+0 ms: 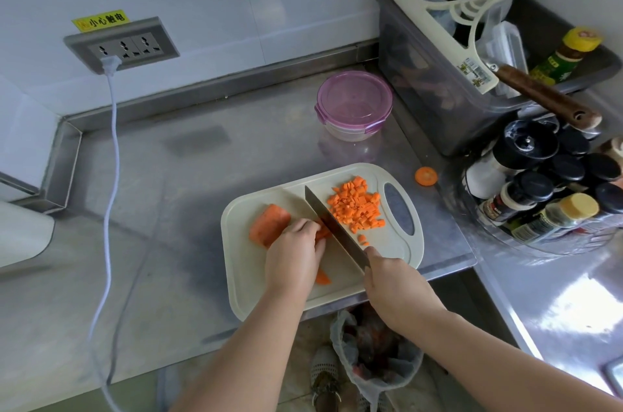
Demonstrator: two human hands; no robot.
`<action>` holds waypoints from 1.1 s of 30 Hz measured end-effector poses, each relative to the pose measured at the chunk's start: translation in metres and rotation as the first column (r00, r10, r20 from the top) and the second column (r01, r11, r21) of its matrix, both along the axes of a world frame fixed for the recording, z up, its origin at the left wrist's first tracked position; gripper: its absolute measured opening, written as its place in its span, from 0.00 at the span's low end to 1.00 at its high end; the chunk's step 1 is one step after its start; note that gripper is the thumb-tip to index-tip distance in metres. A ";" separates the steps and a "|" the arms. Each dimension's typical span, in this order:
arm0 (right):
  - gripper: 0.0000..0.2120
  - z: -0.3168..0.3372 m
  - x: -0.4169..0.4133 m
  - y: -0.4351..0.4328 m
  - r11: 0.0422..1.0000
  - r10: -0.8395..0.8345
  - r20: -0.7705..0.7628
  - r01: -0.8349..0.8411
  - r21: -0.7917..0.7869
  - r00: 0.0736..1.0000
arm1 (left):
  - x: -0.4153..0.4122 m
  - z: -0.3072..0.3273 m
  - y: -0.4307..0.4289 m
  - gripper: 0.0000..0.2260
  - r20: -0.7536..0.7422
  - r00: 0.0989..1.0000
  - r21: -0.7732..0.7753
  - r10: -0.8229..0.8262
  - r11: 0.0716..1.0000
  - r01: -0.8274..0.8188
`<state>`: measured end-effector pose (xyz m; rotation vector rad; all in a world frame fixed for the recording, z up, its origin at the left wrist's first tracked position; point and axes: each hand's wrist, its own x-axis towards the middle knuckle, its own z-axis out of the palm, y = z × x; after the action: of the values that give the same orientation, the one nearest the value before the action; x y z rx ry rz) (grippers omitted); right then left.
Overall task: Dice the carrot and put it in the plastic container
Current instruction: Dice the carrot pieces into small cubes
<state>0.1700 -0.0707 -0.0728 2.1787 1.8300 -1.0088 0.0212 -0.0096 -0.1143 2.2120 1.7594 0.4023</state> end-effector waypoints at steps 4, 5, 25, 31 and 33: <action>0.18 0.003 0.002 0.000 0.998 -0.037 -0.041 0.039 0.051 0.998 | 0.000 0.001 0.001 0.06 0.028 0.999 0.006 0.015 1.000 -0.015; 0.18 0.003 0.003 -0.001 0.996 -0.049 -0.040 0.051 0.070 0.998 | 0.000 0.002 0.001 0.06 0.042 0.999 -0.001 0.021 1.000 -0.021; 0.16 0.005 -0.005 -0.017 0.985 0.138 0.102 -0.147 0.091 0.985 | -0.007 0.005 -0.004 0.07 0.004 0.999 -0.043 0.049 0.998 -0.049; 0.21 0.004 -0.008 -0.012 0.979 0.199 0.173 -0.204 0.011 0.965 | -0.006 0.004 -0.004 0.07 -0.030 0.999 -0.034 0.043 0.998 -0.044; 0.19 0.000 -0.010 -0.012 0.987 0.156 0.143 -0.159 0.007 0.977 | -0.006 0.004 -0.005 0.06 -0.029 0.999 -0.029 0.046 0.998 -0.047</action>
<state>0.1604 -0.0830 -0.0725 2.0195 1.9166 -0.7872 0.0155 -0.0143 -0.1100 2.1698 1.8226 0.3548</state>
